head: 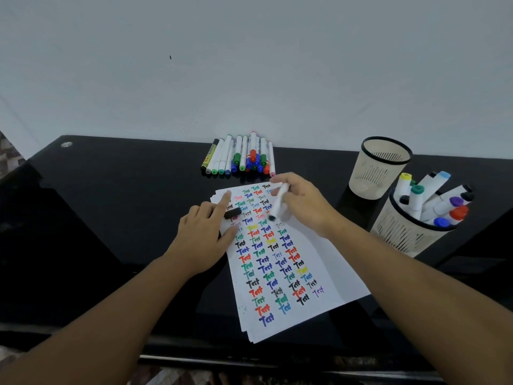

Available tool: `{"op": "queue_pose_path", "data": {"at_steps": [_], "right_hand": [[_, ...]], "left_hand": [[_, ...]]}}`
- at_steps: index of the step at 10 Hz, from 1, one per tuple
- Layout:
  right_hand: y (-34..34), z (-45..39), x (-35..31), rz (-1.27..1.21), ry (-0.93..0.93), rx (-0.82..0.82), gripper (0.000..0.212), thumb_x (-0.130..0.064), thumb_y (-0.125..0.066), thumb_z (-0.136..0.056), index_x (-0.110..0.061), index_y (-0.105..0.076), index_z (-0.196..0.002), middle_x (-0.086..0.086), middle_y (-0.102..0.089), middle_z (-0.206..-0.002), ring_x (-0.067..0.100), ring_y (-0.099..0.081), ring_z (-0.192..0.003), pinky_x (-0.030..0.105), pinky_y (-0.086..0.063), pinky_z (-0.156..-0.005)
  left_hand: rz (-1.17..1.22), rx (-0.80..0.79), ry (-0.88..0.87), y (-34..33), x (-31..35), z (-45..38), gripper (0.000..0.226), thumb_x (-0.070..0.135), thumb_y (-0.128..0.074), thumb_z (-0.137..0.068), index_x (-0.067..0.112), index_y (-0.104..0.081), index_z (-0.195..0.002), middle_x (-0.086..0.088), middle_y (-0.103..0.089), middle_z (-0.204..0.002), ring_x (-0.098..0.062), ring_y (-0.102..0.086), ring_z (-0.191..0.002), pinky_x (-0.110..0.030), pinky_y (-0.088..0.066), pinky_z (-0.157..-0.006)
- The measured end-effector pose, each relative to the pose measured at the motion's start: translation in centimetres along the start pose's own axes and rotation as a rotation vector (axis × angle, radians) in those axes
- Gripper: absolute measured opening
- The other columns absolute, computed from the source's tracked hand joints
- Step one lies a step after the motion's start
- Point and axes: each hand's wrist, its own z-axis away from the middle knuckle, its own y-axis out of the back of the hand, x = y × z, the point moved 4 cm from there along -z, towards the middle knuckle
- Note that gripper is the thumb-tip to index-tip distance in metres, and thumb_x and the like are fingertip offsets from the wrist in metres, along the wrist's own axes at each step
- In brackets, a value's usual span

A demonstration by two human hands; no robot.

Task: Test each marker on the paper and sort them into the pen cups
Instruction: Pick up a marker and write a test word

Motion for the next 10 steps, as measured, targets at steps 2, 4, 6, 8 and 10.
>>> {"op": "queue_pose_path", "data": {"at_steps": [2,4,6,8,10], "right_hand": [[-0.5,0.0,1.3,-0.091,0.069,0.139,0.011,-0.025,-0.061,-0.105,-0.031,-0.053,-0.111,-0.003,-0.067,-0.101,0.008,-0.064,-0.09,0.029,-0.052,-0.081],[0.0,-0.4,1.0,-0.142,0.038,0.235,0.022,-0.043,-0.052,-0.107,-0.032,-0.066,-0.119,-0.015,-0.071,-0.092,0.009,-0.069,-0.093,0.025,-0.056,-0.076],[-0.1,-0.9,1.9,-0.099,-0.001,0.258,0.008,-0.031,-0.061,-0.103,-0.025,-0.067,-0.102,-0.004,-0.072,-0.096,0.015,-0.069,-0.096,0.042,-0.058,-0.095],[-0.5,-1.3,2.4,-0.037,-0.074,0.211,0.025,-0.04,-0.053,-0.107,-0.02,-0.067,-0.103,-0.007,-0.069,-0.097,0.013,-0.065,-0.097,0.043,-0.053,-0.098],[-0.8,-1.5,2.4,-0.027,-0.095,0.171,0.027,-0.04,-0.054,-0.107,-0.018,-0.068,-0.113,-0.008,-0.068,-0.102,0.012,-0.064,-0.101,0.041,-0.053,-0.1]], "left_hand": [[-0.038,-0.058,-0.003,0.0,0.4,-2.1,0.089,0.079,-0.032,-0.091,0.036,-0.001,-0.162,0.005,-0.023,-0.164,-0.019,-0.02,-0.149,-0.041,-0.017,-0.123],[0.028,-0.066,0.007,-0.7,0.3,-2.2,0.081,0.08,-0.027,-0.092,0.038,-0.019,-0.16,0.008,-0.013,-0.169,-0.013,-0.004,-0.156,-0.04,0.0,-0.126],[0.031,-0.075,0.025,-0.5,0.5,-2.1,0.082,0.081,-0.031,-0.09,0.038,-0.024,-0.159,0.008,-0.015,-0.169,-0.013,-0.006,-0.156,-0.04,-0.001,-0.126],[0.024,-0.086,0.033,-0.3,0.5,-2.1,0.084,0.082,-0.029,-0.088,0.038,-0.025,-0.159,0.009,-0.015,-0.169,-0.013,-0.005,-0.156,-0.041,-0.001,-0.126],[0.02,-0.089,0.037,-0.3,0.6,-2.1,0.084,0.082,-0.03,-0.088,0.038,-0.025,-0.159,0.009,-0.015,-0.169,-0.013,-0.006,-0.156,-0.041,-0.002,-0.126]]}}
